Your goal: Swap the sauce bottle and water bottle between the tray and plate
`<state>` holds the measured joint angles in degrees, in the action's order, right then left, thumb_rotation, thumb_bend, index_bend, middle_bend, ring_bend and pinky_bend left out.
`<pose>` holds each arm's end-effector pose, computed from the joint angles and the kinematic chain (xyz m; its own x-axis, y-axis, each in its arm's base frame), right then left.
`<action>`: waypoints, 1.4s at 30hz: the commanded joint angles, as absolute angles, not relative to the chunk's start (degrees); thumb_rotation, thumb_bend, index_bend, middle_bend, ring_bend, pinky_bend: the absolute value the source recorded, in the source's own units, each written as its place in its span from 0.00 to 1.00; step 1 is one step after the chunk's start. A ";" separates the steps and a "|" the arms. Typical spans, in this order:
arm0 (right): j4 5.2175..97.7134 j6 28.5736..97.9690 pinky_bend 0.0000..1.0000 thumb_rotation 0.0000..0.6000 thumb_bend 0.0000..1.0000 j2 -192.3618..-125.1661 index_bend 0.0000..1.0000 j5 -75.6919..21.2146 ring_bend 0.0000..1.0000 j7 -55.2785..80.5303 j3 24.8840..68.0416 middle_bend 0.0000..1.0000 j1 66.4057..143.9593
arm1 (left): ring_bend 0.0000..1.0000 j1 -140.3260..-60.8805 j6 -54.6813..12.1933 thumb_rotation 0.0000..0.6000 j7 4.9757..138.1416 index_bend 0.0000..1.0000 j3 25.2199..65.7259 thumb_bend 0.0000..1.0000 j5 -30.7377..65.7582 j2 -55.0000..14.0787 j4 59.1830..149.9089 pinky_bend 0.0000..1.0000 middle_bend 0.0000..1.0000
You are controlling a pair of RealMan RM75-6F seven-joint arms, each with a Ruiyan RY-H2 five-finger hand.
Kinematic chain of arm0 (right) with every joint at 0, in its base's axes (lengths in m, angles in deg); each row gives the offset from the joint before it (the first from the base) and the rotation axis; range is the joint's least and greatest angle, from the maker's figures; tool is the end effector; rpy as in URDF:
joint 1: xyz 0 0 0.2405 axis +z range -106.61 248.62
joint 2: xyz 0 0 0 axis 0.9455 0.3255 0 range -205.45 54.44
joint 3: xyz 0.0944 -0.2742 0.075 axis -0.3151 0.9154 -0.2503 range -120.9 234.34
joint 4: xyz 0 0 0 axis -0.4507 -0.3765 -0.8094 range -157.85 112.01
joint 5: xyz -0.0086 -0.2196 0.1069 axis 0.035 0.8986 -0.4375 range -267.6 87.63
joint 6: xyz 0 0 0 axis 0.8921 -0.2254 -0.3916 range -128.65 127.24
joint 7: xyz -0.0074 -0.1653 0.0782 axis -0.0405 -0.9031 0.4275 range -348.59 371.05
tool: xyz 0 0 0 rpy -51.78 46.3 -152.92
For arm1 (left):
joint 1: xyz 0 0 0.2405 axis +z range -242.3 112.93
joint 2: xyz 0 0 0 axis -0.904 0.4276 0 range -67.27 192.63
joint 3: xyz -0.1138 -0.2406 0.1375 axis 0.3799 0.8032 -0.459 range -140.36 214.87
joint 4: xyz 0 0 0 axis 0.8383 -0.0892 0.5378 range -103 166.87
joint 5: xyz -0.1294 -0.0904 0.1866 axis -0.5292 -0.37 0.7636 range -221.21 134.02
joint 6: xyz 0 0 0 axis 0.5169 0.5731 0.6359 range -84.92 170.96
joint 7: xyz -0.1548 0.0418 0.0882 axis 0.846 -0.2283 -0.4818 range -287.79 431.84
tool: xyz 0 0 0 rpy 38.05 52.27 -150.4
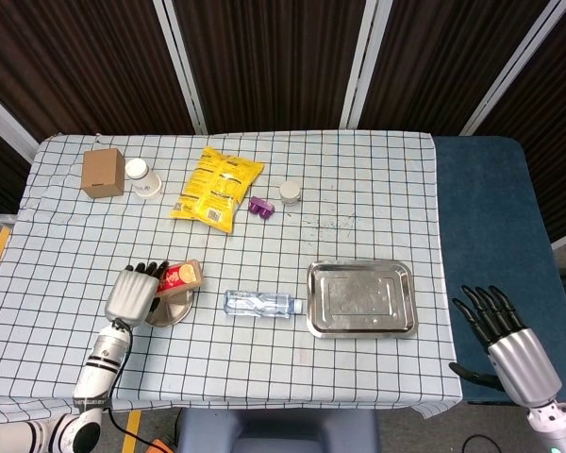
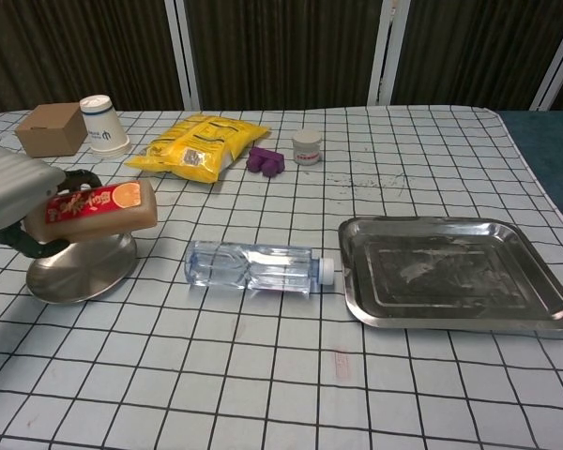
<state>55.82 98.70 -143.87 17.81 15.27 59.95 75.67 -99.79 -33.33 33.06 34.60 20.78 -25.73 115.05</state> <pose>-0.3379 -0.1873 0.1322 0.4307 0.1133 0.8954 -0.8099 -0.3891 0.4389 -0.2573 0.3611 -0.0314 0.7549 0.0426 0.6544 0.6430 -0.2445 -0.7258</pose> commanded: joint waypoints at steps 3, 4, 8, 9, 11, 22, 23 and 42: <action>55.85 98.76 0.00 1.00 0.00 -143.91 0.00 17.80 0.00 15.18 59.97 0.00 75.60 | 0.63 -97.83 -34.34 1.00 33.97 0.50 33.56 0.50 24.48 -27.35 113.28 0.70 0.66; 55.85 98.82 0.00 1.00 0.00 -143.93 0.00 17.82 0.00 15.17 59.97 0.00 75.58 | 0.61 -97.55 -34.32 1.00 33.99 0.50 33.39 0.50 24.98 -27.59 112.95 0.69 0.64; 55.81 98.87 0.00 1.00 0.00 -143.94 0.00 17.85 0.00 15.21 59.99 0.00 75.57 | 0.58 -96.61 -33.70 1.00 33.39 0.47 33.04 0.50 26.28 -28.34 112.23 0.69 0.61; 55.80 98.87 0.00 1.00 0.00 -143.95 0.00 17.83 0.00 15.21 59.98 0.00 75.56 | 0.57 -96.46 -33.56 1.00 33.19 0.46 33.02 0.50 26.58 -28.50 111.98 0.69 0.60; 55.82 98.80 0.00 1.00 0.00 -143.96 0.00 17.77 0.00 15.19 59.96 0.00 75.58 | 0.55 -96.13 -33.15 1.00 32.54 0.45 33.10 0.50 26.96 -28.83 111.35 0.68 0.58; 55.86 98.63 0.00 1.00 0.00 -144.03 0.00 17.73 0.00 15.01 59.96 0.00 75.63 | 0.06 -94.68 -29.42 1.00 30.93 0.00 35.18 0.43 23.99 -27.03 114.78 0.40 0.01; 55.85 98.59 0.00 1.00 0.00 -144.05 0.00 17.73 0.00 14.97 59.97 0.00 75.64 | 0.05 -94.53 -29.41 1.00 30.70 0.00 35.34 0.43 23.82 -26.90 115.15 0.39 0.00; 58.33 93.66 0.00 1.00 0.00 -143.36 0.00 17.84 0.00 12.94 60.47 0.00 77.70 | 0.09 -83.64 -44.83 1.00 45.00 0.06 37.73 0.40 29.79 -17.80 121.94 0.32 0.10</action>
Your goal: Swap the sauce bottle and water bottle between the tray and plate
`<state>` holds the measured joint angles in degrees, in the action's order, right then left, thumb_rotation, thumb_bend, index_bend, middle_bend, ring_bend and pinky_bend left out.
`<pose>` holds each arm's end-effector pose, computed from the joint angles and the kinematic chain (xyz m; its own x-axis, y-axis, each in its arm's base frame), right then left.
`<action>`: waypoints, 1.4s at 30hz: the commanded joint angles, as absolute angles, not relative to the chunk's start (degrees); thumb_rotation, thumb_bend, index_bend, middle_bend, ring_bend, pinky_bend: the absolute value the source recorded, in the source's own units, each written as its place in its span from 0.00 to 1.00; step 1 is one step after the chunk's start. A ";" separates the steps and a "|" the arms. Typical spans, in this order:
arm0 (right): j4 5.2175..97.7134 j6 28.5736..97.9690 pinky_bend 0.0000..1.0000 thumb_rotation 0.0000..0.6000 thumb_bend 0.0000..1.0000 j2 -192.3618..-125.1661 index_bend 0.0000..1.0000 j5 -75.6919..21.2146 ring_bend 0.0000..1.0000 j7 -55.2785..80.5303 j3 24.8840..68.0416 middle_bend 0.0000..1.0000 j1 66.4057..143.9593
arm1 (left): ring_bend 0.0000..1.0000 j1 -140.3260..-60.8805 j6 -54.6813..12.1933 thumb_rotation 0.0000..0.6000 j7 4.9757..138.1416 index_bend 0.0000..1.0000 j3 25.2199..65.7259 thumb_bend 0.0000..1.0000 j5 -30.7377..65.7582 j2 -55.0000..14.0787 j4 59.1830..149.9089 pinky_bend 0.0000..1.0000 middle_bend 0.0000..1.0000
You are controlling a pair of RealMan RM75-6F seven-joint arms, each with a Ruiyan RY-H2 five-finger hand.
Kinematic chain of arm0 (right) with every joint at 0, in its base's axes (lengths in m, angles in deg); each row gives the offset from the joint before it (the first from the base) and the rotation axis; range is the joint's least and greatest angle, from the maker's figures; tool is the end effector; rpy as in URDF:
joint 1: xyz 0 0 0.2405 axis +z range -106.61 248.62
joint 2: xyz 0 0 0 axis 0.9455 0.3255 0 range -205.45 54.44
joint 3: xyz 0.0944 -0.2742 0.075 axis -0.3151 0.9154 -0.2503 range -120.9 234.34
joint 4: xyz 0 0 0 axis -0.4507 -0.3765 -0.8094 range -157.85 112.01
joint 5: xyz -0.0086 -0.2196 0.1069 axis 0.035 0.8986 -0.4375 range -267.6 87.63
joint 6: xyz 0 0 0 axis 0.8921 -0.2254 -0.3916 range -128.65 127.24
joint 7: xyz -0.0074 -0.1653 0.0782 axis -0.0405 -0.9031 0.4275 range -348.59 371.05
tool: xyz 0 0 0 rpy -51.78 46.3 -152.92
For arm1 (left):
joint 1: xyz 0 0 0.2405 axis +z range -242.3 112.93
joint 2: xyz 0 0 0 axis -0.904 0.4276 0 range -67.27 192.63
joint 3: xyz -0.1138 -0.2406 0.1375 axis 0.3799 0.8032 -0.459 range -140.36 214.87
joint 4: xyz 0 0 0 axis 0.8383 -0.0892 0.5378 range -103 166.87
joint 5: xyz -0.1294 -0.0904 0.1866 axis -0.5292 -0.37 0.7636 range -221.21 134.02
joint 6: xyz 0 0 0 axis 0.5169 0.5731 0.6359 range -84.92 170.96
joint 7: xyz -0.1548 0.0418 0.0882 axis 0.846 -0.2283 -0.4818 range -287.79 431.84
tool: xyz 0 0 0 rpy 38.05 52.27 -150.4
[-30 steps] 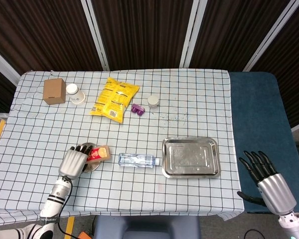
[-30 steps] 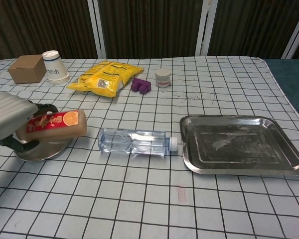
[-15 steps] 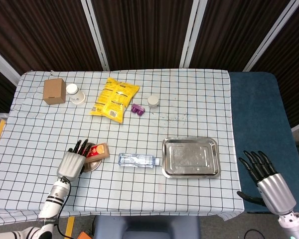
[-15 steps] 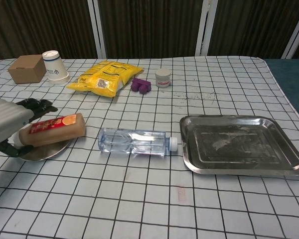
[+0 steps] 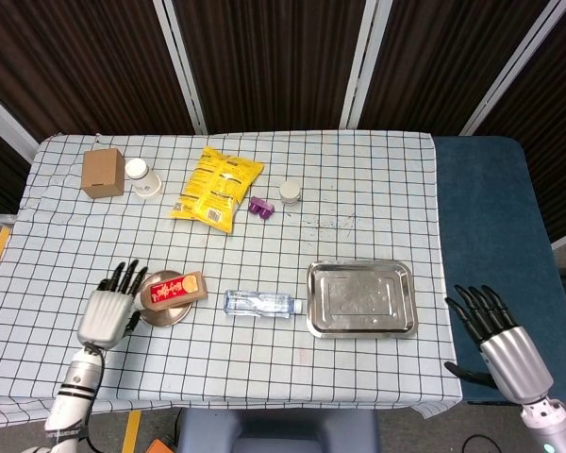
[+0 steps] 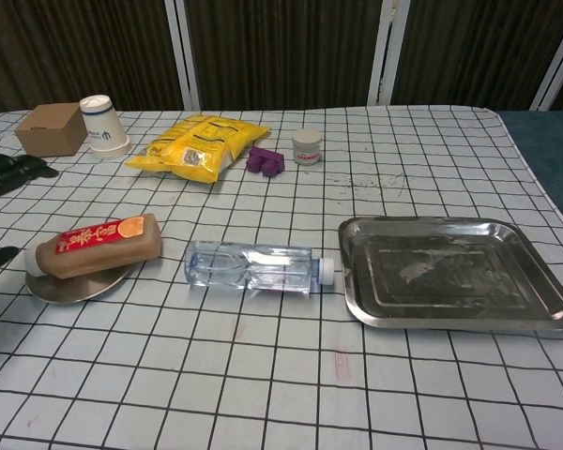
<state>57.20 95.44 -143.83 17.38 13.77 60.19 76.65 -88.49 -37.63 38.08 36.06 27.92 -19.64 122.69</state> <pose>-0.3360 -0.1934 0.1218 0.4528 0.0737 0.8886 -0.8067 -0.3907 0.4435 -0.2875 0.3078 0.0118 0.6617 0.0601 0.7474 0.7463 -0.1483 -0.6488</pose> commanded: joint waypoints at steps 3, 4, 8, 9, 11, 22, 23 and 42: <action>60.69 90.18 0.00 1.00 0.00 -142.76 0.00 18.13 0.00 11.51 60.64 0.00 79.46 | 0.13 -80.97 -47.11 1.00 50.63 0.15 38.58 0.40 29.65 -17.45 119.52 0.32 0.15; 61.64 88.91 0.00 1.00 0.00 -142.48 0.00 18.31 0.00 11.32 60.75 0.00 80.16 | 0.13 -80.42 -46.97 1.00 52.17 0.15 38.77 0.40 29.29 -17.29 118.96 0.32 0.15; 66.45 82.58 0.00 1.00 0.00 -141.66 0.00 18.41 0.00 10.15 60.22 0.00 84.14 | 0.13 -79.36 -43.87 1.00 55.81 0.15 39.61 0.40 26.87 -16.40 116.65 0.32 0.15; 67.85 80.70 0.00 1.00 0.00 -141.59 0.00 18.39 0.00 9.94 59.96 0.00 85.41 | 0.13 -79.51 -42.70 1.00 56.12 0.14 39.53 0.40 26.97 -15.77 116.43 0.32 0.15; 70.04 77.65 0.00 1.00 0.00 -141.59 0.00 18.25 0.00 10.01 59.50 0.00 87.54 | 0.13 -79.38 -42.08 1.00 56.29 0.14 39.74 0.41 26.94 -15.33 116.09 0.32 0.15; 75.70 57.84 0.18 1.00 0.00 -145.55 0.28 11.98 0.11 5.35 53.85 0.17 100.57 | 0.12 -78.39 -39.76 1.00 57.54 0.13 40.32 0.41 27.12 -12.82 117.94 0.32 0.15; 76.51 52.23 0.18 1.00 0.00 -148.17 0.32 8.87 0.14 6.68 53.34 0.20 103.28 | 0.12 -78.31 -39.50 1.00 57.41 0.13 40.17 0.41 27.42 -12.59 118.18 0.32 0.15; 60.53 42.37 0.21 1.00 0.00 -169.86 0.42 -15.27 0.21 -11.01 45.97 0.29 115.48 | 0.12 -77.92 -34.01 1.00 62.14 0.13 41.04 0.41 27.68 -8.50 120.37 0.33 0.15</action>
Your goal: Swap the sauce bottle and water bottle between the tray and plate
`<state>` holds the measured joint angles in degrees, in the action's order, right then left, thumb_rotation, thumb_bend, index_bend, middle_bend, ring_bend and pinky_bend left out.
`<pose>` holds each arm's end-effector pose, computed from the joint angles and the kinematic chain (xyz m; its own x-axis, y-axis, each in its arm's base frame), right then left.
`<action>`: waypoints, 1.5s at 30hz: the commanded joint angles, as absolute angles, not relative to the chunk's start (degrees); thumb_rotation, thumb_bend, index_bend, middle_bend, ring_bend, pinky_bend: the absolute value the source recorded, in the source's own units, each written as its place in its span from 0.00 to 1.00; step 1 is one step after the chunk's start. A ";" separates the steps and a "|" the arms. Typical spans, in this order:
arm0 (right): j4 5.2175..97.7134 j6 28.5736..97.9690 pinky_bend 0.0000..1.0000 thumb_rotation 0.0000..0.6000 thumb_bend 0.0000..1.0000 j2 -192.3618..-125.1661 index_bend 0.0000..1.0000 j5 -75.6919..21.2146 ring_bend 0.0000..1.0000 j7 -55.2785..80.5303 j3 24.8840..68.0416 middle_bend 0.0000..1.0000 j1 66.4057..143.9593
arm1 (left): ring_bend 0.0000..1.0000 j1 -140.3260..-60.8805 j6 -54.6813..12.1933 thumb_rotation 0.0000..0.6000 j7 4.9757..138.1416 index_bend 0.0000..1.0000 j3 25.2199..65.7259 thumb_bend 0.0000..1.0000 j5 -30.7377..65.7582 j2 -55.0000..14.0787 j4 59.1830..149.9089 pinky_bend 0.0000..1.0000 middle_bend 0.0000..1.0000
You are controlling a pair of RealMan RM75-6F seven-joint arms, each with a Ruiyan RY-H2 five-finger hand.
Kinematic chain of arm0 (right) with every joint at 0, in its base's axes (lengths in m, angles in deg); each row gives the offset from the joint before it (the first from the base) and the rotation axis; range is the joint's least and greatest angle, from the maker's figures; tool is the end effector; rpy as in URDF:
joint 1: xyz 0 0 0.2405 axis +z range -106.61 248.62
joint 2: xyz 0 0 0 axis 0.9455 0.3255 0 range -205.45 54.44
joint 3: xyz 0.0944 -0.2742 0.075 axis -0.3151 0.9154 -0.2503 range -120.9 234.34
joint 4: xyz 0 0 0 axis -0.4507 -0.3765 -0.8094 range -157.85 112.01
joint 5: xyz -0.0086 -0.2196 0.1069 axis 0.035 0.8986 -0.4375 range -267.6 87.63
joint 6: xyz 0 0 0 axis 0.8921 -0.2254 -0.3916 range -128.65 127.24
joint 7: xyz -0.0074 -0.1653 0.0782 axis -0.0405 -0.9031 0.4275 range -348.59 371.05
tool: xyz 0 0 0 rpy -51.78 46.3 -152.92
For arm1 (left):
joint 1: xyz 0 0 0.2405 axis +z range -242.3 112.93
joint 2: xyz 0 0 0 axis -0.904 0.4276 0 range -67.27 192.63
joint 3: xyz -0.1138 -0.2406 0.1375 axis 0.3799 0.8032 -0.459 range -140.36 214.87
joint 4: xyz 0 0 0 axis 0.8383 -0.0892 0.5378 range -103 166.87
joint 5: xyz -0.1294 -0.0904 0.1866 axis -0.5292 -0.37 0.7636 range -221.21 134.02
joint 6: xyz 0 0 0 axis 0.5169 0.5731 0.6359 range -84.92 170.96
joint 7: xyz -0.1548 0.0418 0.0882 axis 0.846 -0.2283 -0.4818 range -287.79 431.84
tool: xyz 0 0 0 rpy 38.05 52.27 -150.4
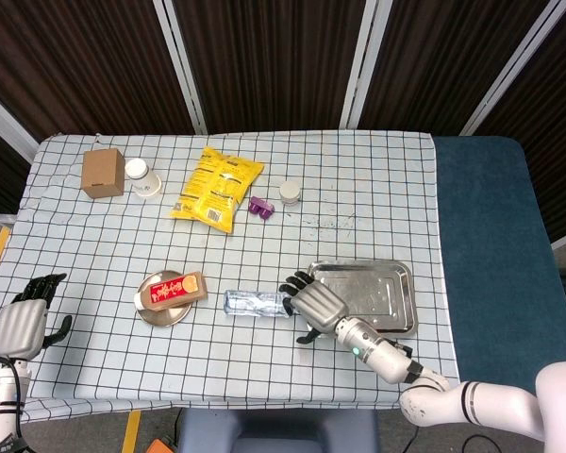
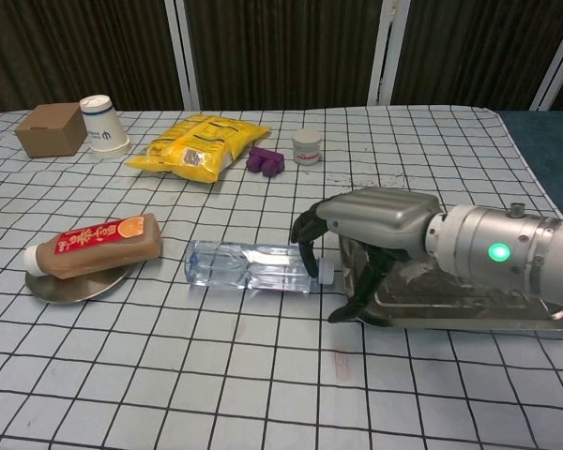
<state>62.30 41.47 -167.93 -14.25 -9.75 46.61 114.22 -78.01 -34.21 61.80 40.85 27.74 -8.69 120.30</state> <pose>-0.1268 -0.3707 -0.1239 0.5817 -0.3315 0.7428 -0.7196 -0.6356 0.2798 -0.3780 0.2812 0.0994 0.4647 0.0980 0.8800 0.8765 0.0900 -0.4729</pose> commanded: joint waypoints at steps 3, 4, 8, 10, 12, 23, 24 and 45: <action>58.66 42.96 0.21 1.00 0.00 -171.90 0.42 -15.71 0.21 -11.51 45.75 0.29 116.55 | 0.12 -77.88 -33.48 1.00 62.57 0.13 41.02 0.41 27.96 -8.23 120.47 0.33 0.15; 58.26 43.25 0.21 1.00 0.00 -172.56 0.42 -15.67 0.21 -11.31 45.64 0.29 116.92 | 0.12 -77.89 -33.27 1.00 62.78 0.13 40.97 0.41 28.16 -8.11 120.54 0.33 0.15; 58.41 44.68 0.21 1.00 0.00 -173.53 0.43 -14.30 0.22 -10.06 45.78 0.29 117.60 | 0.12 -77.86 -32.83 1.00 63.12 0.13 41.03 0.41 28.47 -7.97 120.50 0.33 0.15; 57.92 45.60 0.21 1.00 0.00 -174.15 0.43 -13.70 0.22 -9.76 45.79 0.29 117.90 | 0.12 -77.88 -32.41 1.00 63.28 0.13 41.11 0.41 28.34 -7.89 120.51 0.33 0.15; 56.80 46.04 0.21 1.00 0.00 -175.06 0.43 -13.82 0.22 -9.74 45.61 0.29 118.28 | 0.12 -77.90 -32.06 1.00 63.29 0.13 41.14 0.41 28.24 -7.81 120.58 0.33 0.15; 46.70 44.03 0.21 1.00 0.00 -181.92 0.40 -18.61 0.18 -10.54 44.64 0.26 121.50 | 0.12 -77.84 -31.01 1.00 64.28 0.13 41.33 0.41 28.61 -7.29 120.75 0.33 0.16; 45.91 44.11 0.21 1.00 0.00 -182.40 0.40 -18.85 0.18 -10.67 44.68 0.26 121.64 | 0.12 -77.83 -30.96 1.00 64.36 0.13 41.34 0.41 28.71 -7.23 120.79 0.33 0.16; 48.08 64.02 0.83 1.00 0.13 -178.44 0.92 -7.58 0.77 -10.01 47.73 0.69 116.16 | 0.12 -77.78 -30.60 1.00 62.17 0.14 41.22 0.41 29.25 -7.61 121.01 0.34 0.16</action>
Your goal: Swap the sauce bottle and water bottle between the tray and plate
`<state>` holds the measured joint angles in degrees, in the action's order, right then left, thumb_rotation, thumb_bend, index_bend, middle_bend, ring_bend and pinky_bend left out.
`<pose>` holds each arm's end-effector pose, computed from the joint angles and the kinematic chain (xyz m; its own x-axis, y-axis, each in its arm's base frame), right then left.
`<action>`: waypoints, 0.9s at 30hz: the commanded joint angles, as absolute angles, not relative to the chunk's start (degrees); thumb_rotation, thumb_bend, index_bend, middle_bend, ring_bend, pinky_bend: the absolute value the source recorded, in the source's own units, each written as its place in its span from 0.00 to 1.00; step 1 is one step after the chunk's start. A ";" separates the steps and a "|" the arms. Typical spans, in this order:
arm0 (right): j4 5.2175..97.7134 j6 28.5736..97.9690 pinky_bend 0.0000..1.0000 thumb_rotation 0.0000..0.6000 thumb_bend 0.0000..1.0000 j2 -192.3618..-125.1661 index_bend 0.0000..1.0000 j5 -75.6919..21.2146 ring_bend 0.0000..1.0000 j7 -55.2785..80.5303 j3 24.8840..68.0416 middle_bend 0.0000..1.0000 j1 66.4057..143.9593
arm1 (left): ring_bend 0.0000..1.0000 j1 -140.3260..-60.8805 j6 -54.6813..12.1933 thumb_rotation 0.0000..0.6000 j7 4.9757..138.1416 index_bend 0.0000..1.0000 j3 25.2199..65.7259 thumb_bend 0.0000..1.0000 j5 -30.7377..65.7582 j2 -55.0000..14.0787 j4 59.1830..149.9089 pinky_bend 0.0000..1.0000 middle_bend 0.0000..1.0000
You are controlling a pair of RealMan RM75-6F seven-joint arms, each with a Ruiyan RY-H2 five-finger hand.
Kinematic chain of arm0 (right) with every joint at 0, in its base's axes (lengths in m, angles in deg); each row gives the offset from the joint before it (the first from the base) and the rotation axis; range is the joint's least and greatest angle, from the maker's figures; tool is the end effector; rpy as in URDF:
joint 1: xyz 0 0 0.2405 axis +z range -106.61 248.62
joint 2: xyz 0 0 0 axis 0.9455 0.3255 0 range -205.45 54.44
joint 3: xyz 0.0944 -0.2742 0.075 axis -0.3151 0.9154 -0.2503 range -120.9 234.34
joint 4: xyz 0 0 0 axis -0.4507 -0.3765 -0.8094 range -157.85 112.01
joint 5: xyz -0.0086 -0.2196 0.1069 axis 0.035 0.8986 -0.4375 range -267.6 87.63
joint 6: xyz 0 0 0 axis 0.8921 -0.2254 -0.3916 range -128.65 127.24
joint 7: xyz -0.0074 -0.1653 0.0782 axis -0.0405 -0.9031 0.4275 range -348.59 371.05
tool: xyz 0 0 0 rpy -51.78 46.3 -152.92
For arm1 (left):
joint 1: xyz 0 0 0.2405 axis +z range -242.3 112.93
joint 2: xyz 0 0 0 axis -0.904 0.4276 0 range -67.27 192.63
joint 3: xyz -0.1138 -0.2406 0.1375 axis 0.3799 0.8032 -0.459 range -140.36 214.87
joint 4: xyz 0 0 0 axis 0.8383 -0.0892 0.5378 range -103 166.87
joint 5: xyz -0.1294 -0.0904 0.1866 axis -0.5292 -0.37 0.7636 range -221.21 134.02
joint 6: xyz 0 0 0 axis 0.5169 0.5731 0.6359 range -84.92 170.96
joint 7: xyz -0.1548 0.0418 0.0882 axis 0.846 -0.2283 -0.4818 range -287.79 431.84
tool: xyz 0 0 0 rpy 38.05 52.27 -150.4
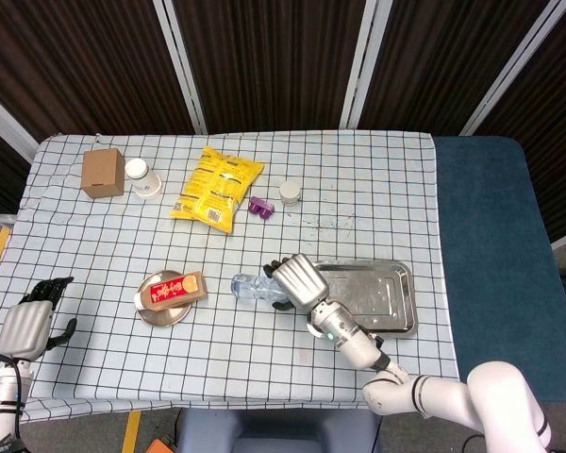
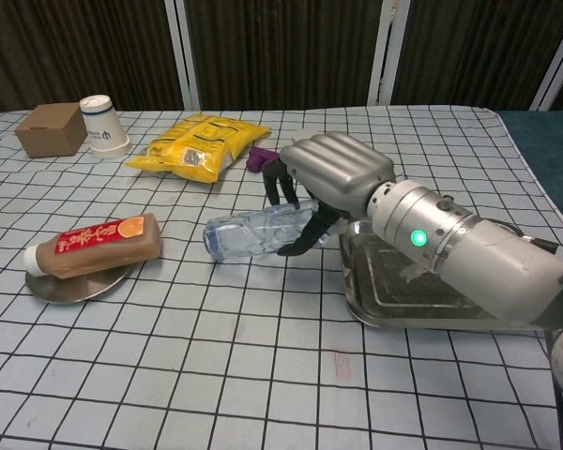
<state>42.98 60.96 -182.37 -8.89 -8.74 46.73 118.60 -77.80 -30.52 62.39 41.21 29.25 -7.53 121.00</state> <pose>-0.0912 -0.4075 -0.1412 0.5111 0.0051 0.8595 -0.6853 -0.6011 0.4111 -0.3772 0.2806 0.0947 0.4598 0.1501 0.8752 0.8796 0.0588 -0.4722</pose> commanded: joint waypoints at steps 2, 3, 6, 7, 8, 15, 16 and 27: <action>52.90 66.46 0.83 1.00 0.13 -174.88 0.92 -7.01 0.77 -11.90 48.69 0.69 113.97 | 0.12 -77.70 -30.79 1.00 61.88 0.15 41.20 0.41 29.36 -7.70 121.07 0.34 0.16; 54.98 67.66 0.83 1.00 0.13 -173.26 0.92 -6.65 0.77 -12.62 49.19 0.69 112.94 | 0.12 -77.68 -30.83 1.00 61.69 0.15 41.16 0.41 29.41 -7.75 121.08 0.34 0.16; 60.93 71.92 0.84 1.00 0.13 -167.84 0.92 -5.02 0.78 -13.88 51.24 0.69 109.20 | 0.12 -77.68 -30.91 1.00 61.04 0.15 41.08 0.41 29.53 -7.92 121.19 0.34 0.16; 62.65 73.54 0.84 1.00 0.13 -165.80 0.92 -4.27 0.78 -13.75 52.21 0.69 107.68 | 0.12 -77.67 -30.92 1.00 60.68 0.15 41.01 0.41 29.56 -7.97 121.26 0.34 0.16; 63.56 74.58 0.84 1.00 0.13 -164.34 0.92 -3.63 0.78 -13.42 53.03 0.69 106.60 | 0.12 -77.68 -30.93 1.00 60.44 0.15 40.97 0.41 29.61 -8.01 121.31 0.34 0.16; 60.46 78.55 0.84 1.00 0.13 -157.42 0.92 0.59 0.78 -7.43 57.63 0.69 101.32 | 0.12 -77.57 -31.34 1.00 58.45 0.15 40.89 0.41 29.50 -8.59 121.59 0.34 0.16; 59.21 78.76 0.84 1.00 0.13 -157.44 0.92 1.10 0.78 -6.27 57.79 0.69 101.11 | 0.12 -77.57 -31.33 1.00 58.23 0.15 40.90 0.41 29.42 -8.67 121.65 0.34 0.16; 46.41 76.01 0.84 1.00 0.13 -161.73 0.92 4.32 0.78 4.70 58.03 0.70 102.08 | 0.12 -77.61 -31.20 1.00 56.87 0.15 40.95 0.41 29.04 -9.09 121.59 0.34 0.16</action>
